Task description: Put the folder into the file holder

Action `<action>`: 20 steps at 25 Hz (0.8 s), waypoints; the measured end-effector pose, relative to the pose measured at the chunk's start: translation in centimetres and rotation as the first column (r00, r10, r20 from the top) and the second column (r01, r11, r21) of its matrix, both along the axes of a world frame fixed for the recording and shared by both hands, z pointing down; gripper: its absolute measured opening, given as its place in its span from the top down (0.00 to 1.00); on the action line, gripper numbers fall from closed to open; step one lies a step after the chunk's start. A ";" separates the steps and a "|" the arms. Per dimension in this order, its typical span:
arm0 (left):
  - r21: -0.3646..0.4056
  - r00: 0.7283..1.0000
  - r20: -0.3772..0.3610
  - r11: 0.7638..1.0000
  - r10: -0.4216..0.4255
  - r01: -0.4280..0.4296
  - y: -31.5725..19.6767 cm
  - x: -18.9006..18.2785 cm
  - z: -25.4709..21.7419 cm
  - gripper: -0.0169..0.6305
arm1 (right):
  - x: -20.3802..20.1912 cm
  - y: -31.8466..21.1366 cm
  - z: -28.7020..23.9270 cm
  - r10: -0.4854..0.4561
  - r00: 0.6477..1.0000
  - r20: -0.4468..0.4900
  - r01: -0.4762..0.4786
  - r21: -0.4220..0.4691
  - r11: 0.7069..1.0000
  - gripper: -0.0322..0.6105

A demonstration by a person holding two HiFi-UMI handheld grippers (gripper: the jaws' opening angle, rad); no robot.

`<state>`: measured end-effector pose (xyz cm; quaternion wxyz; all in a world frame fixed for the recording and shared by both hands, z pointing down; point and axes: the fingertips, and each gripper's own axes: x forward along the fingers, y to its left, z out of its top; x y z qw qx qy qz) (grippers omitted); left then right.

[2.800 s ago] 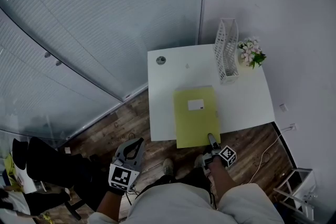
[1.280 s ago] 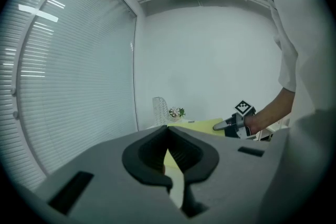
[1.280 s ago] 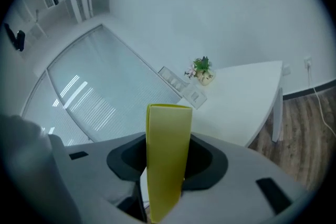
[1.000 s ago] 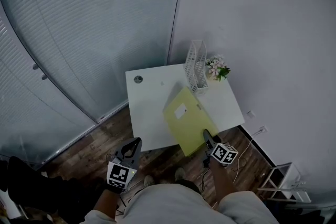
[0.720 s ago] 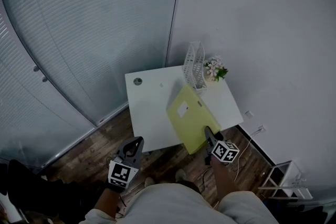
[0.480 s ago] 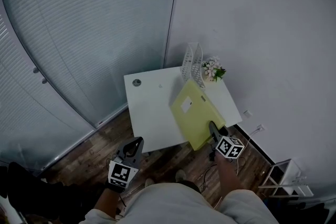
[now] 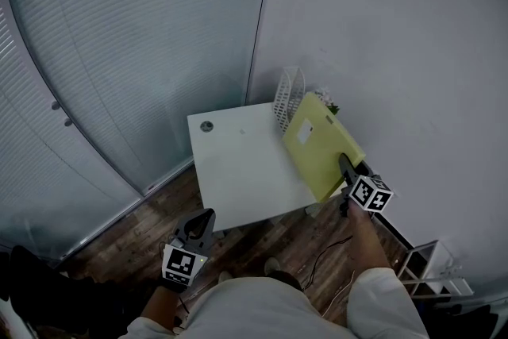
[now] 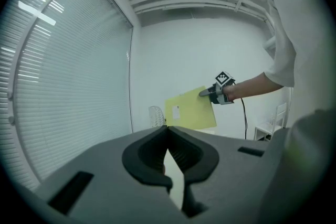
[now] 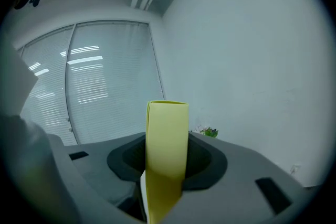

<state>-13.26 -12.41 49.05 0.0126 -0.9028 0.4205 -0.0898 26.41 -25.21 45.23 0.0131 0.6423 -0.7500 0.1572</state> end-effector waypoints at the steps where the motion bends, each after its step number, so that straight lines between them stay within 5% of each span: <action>1: 0.000 1.000 0.000 1.000 -0.003 0.003 0.1 -0.1 0.0 0.96 | 0.4 -0.5 -0.6 0.004 1.000 -0.014 -0.004 0.001 1.000 0.70; 20: -0.019 0.989 -0.009 0.989 -0.147 0.147 -1.2 2.2 0.5 0.96 | 2.4 -11.7 -2.3 -0.099 0.975 -0.201 0.078 -0.107 0.991 0.70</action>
